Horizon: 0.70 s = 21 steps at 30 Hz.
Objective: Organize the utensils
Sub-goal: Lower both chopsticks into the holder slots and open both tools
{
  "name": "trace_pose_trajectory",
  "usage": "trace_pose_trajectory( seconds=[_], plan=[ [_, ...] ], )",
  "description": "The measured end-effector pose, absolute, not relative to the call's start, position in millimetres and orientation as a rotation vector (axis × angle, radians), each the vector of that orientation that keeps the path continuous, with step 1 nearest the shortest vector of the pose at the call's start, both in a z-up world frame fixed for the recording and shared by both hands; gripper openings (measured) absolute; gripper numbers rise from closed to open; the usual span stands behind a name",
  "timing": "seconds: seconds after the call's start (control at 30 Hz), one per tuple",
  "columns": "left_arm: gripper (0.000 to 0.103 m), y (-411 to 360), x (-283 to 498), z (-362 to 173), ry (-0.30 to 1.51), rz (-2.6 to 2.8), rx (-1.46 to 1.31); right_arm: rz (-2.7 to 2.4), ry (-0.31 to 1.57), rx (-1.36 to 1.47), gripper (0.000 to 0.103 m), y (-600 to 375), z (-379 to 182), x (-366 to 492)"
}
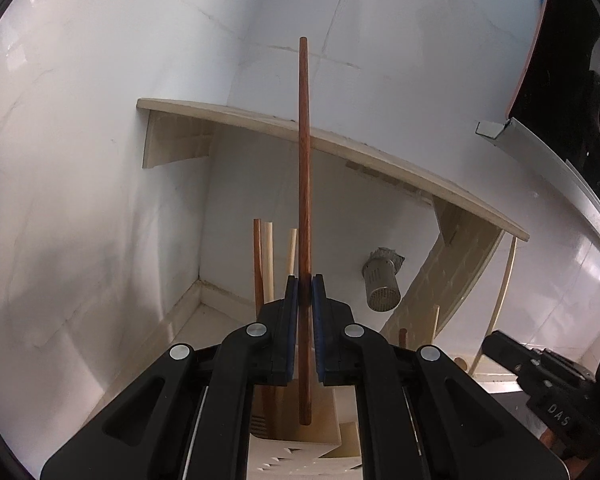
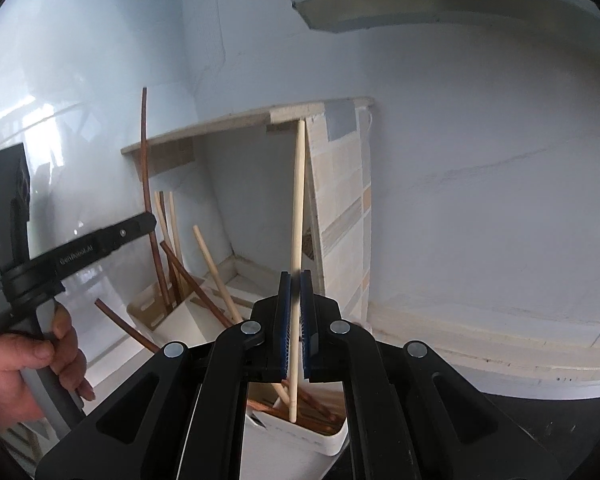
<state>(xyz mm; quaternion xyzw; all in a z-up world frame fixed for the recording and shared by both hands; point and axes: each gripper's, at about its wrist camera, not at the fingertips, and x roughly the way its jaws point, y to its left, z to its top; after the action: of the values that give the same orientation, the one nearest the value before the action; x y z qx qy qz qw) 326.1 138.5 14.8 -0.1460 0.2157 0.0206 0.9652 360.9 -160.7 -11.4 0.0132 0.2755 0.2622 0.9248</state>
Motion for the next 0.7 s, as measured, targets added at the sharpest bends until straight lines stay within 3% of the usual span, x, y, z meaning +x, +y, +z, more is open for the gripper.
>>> trace_pose_trajectory(
  seconds=[0.03, 0.1, 0.43, 0.7],
  plan=[
    [0.01, 138.9, 324.9, 15.5, 0.438, 0.042, -0.298, 0.537, 0.574, 0.026, 0.02, -160.2, -12.7, 361.2],
    [0.031, 138.9, 326.1, 16.3, 0.446, 0.027, -0.297, 0.539, 0.586, 0.032, 0.038, -160.5, -14.6, 360.3],
    [0.034, 144.4, 297.8, 19.9, 0.475, 0.057, -0.255, 0.531, 0.616, 0.035, 0.04, -167.1, -11.5, 347.0],
    [0.042, 149.2, 262.0, 13.9, 0.552, 0.102, -0.259, 0.522, 0.626, 0.044, 0.048, -177.7, -4.5, 325.8]
  ],
)
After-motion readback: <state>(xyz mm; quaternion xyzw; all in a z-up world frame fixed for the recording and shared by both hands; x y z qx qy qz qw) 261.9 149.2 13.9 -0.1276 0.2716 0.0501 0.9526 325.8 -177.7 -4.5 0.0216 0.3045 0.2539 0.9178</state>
